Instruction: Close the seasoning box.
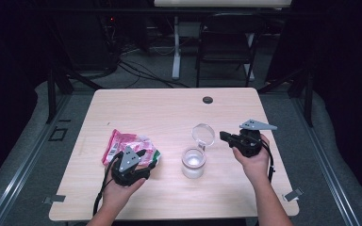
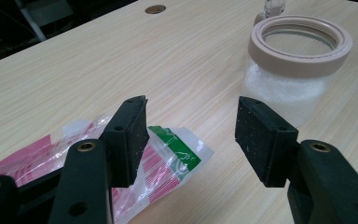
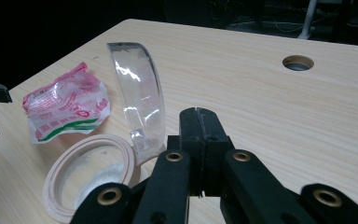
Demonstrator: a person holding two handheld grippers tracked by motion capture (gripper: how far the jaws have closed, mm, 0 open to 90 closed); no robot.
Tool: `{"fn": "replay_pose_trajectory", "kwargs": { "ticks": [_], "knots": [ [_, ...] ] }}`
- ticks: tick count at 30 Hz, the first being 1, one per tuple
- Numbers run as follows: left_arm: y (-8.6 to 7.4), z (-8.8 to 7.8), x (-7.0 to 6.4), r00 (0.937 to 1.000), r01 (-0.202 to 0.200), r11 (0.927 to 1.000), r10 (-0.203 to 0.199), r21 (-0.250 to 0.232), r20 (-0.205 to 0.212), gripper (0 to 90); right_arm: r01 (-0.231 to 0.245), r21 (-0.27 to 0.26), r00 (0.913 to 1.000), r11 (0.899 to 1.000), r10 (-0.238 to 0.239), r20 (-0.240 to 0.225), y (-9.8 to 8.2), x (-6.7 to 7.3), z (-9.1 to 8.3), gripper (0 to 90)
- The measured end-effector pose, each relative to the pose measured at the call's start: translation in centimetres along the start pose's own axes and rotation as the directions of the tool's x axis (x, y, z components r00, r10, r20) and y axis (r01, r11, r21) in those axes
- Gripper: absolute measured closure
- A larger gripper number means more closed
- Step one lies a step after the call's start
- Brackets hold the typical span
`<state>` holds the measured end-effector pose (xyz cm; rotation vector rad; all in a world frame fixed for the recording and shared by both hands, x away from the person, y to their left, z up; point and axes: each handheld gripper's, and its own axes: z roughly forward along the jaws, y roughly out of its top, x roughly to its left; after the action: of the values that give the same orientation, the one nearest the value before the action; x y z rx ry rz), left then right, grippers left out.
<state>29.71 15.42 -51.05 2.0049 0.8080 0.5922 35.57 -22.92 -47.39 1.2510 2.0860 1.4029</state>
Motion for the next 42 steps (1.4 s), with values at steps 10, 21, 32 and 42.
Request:
{"fn": "replay_pose_trajectory", "kwargs": {
  "ticks": [10, 21, 32, 42],
  "knots": [
    [0.1, 0.2, 0.2, 0.9993, 0.038, 0.9992, -0.038, 0.010, 0.003, 48.8, -0.028, 0.020, 0.9995, 0.999, 0.028, -0.013, -0.2, -0.7, 1.2, 87.1],
    [2.2, 1.6, -0.5, 0.9943, 0.058, 0.9977, -0.061, 0.036, 0.088, 76.0, -0.039, 0.027, 0.9985, 0.999, 0.040, -0.036, -0.1, -0.7, 2.0, 88.1],
    [6.9, 4.8, -1.8, 0.9873, -0.016, 0.9992, 0.010, 0.036, 0.159, 90.0, -0.036, 0.037, 0.9980, 0.999, 0.038, -0.049, -0.1, -0.5, 2.6, 87.8],
    [9.0, 7.1, -2.4, 0.9793, 0.000, 0.9990, -0.010, 0.045, 0.202, 90.0, -0.030, 0.037, 0.9976, 0.999, 0.032, -0.061, 0.1, -0.3, 2.9, 88.6]
  ]
}}
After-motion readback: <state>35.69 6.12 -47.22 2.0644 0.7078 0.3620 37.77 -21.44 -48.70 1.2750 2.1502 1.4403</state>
